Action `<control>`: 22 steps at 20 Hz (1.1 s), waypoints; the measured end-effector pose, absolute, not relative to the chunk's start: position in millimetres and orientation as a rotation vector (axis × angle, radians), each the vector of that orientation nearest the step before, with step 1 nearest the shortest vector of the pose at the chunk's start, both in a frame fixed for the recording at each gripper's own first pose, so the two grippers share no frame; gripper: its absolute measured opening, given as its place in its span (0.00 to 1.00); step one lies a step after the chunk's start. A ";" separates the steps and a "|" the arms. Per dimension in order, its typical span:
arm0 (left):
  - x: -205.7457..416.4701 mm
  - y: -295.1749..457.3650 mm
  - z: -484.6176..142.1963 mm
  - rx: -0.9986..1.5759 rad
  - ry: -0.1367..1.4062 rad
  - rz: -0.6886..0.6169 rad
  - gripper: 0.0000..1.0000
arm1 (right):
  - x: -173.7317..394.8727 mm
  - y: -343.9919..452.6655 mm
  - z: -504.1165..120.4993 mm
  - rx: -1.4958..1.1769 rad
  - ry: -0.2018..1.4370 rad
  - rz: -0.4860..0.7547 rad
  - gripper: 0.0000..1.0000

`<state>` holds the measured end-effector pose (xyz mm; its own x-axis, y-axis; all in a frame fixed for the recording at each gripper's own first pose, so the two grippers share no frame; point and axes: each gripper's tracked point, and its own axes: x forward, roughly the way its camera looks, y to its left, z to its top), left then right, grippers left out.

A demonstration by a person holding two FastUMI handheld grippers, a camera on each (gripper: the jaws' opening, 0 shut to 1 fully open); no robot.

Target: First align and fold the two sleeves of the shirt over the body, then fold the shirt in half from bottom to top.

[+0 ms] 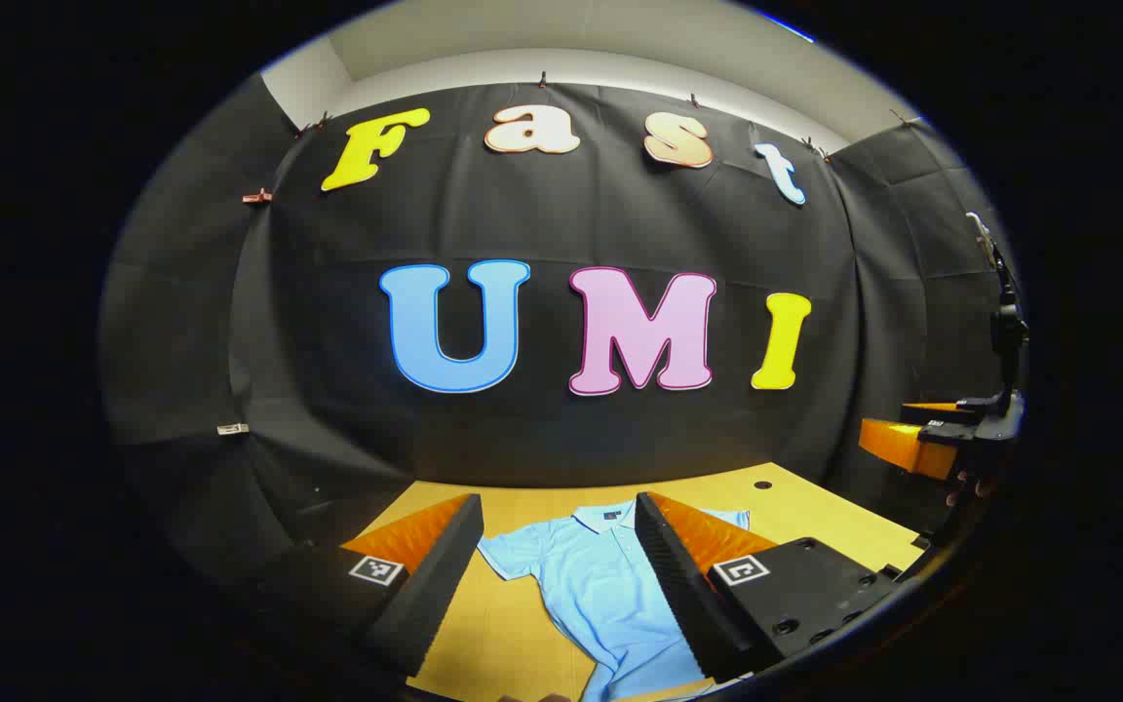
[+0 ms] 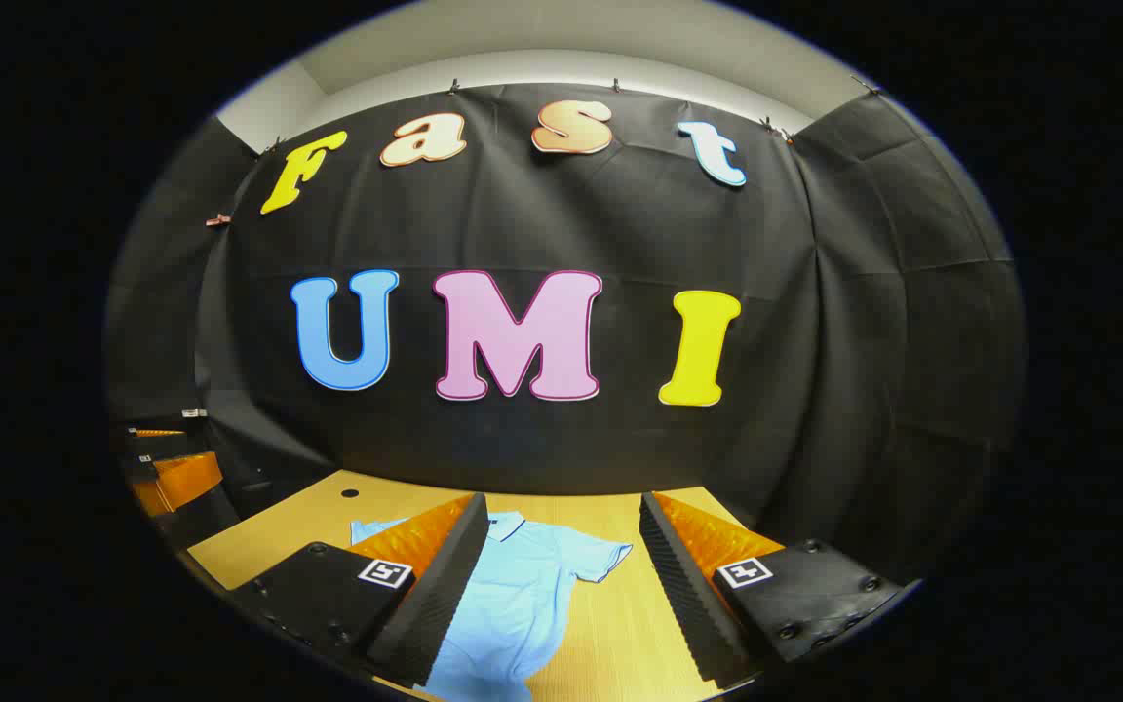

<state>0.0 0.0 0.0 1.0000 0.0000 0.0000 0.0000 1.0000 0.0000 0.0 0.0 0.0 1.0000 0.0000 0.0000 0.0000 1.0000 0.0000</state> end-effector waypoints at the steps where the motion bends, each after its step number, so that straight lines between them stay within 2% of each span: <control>1: 0.8 0.4 -0.7 -0.003 0.002 0.003 0.99 | 1.7 -2.1 -0.5 0.002 0.003 -0.001 0.97; 15: 10.2 10.8 -22.4 0.002 0.053 0.049 0.99 | 17.5 5.0 -20.1 -0.008 0.049 0.039 0.97; 22: 18.6 3.9 -35.9 0.014 0.093 0.032 0.99 | 33.9 -9.0 -46.2 0.006 0.134 0.008 0.97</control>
